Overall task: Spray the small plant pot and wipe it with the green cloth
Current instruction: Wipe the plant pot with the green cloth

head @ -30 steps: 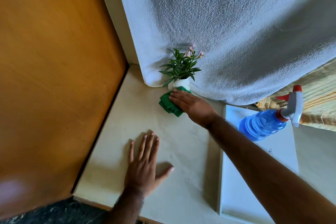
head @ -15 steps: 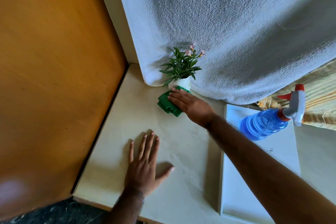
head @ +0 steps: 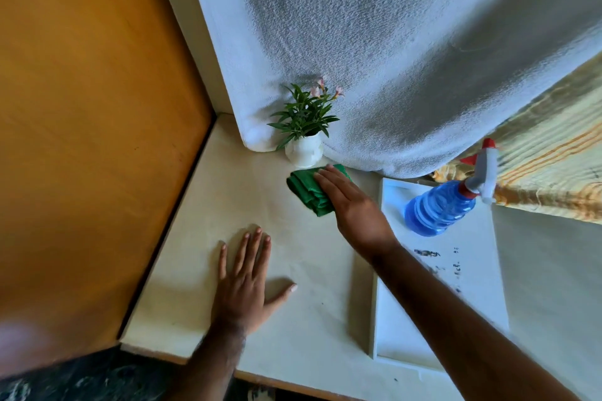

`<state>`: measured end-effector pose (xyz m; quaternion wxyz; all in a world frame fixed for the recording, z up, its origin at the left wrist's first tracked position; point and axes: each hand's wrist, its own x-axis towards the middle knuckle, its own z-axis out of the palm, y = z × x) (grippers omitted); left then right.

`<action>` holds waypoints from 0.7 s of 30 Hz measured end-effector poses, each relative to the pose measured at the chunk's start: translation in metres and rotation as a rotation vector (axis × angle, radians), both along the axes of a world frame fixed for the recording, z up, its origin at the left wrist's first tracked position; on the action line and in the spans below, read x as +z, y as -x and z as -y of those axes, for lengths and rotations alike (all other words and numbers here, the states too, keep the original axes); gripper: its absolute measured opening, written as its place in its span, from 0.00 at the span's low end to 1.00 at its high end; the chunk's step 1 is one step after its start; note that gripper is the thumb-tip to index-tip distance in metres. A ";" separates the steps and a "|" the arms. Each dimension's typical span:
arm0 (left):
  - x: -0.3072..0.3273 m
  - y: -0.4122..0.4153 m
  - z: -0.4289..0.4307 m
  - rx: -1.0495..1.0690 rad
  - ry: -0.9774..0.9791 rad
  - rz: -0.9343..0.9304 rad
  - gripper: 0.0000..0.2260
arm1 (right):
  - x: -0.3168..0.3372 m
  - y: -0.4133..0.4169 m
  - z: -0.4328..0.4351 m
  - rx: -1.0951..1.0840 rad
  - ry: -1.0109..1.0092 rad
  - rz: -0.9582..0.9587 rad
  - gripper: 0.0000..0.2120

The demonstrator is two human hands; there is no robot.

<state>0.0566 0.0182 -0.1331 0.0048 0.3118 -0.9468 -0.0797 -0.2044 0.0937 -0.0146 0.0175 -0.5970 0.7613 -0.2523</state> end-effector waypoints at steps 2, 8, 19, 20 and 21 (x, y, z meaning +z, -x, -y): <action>0.000 0.000 0.000 -0.001 -0.020 0.012 0.50 | 0.005 -0.010 -0.038 -0.070 0.011 -0.006 0.24; 0.001 0.001 0.000 0.003 -0.049 0.025 0.47 | -0.019 -0.023 -0.170 -0.400 -0.092 -0.008 0.35; 0.006 0.009 -0.005 -0.003 -0.044 0.043 0.48 | -0.071 -0.021 -0.242 -0.338 -0.523 -0.164 0.44; 0.011 0.011 -0.006 0.009 -0.077 0.088 0.50 | -0.069 -0.023 -0.242 -0.340 -0.560 -0.169 0.45; 0.015 0.011 -0.005 0.021 -0.110 0.137 0.52 | -0.065 -0.025 -0.242 -0.342 -0.578 -0.143 0.46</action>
